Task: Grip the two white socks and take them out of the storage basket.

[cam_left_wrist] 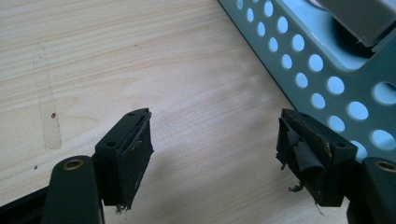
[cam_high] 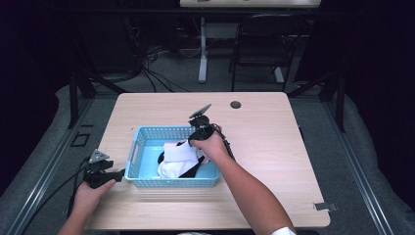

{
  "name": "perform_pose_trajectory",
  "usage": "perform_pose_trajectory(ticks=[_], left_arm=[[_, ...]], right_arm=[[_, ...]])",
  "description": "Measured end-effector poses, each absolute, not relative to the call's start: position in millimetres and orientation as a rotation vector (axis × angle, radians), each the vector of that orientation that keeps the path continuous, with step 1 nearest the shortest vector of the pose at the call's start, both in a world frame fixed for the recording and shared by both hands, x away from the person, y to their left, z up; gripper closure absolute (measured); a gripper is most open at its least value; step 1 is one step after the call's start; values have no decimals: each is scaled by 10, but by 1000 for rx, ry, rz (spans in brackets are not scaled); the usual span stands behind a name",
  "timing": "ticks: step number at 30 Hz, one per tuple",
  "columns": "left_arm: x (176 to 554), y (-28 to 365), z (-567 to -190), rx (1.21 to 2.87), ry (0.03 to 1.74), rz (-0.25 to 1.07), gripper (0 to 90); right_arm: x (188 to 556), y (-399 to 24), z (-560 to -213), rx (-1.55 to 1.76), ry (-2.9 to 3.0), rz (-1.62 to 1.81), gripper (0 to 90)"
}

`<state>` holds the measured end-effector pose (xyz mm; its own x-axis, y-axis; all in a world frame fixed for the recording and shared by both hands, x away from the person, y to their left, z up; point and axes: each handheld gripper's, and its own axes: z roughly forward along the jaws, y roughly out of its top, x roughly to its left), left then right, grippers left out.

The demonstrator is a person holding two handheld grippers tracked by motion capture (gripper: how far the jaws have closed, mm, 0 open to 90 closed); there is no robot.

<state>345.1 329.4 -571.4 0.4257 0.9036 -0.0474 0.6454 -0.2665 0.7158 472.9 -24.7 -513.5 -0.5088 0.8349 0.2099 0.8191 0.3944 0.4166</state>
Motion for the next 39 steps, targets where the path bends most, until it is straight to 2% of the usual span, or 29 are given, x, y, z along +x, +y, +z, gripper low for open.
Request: perform_pose_trajectory(ticks=[5,8,18,39], left_arm=[[3451,3295,-5714,2012,1304,493,264],[3451,3293,-5715,2012,1304,493,264],[3451,3291,-5717,2014,1304,494,264],[3444,3285,-5718,2017,1308,501,264]], right_arm=[[4713,-233,-5128,1485,2618,781,805],[4676,-222,-5077,1430,2618,796,859],[4527,-209,-4893,1302,2582,939,869],[3997,-235,-4059,964,2527,1172,870]])
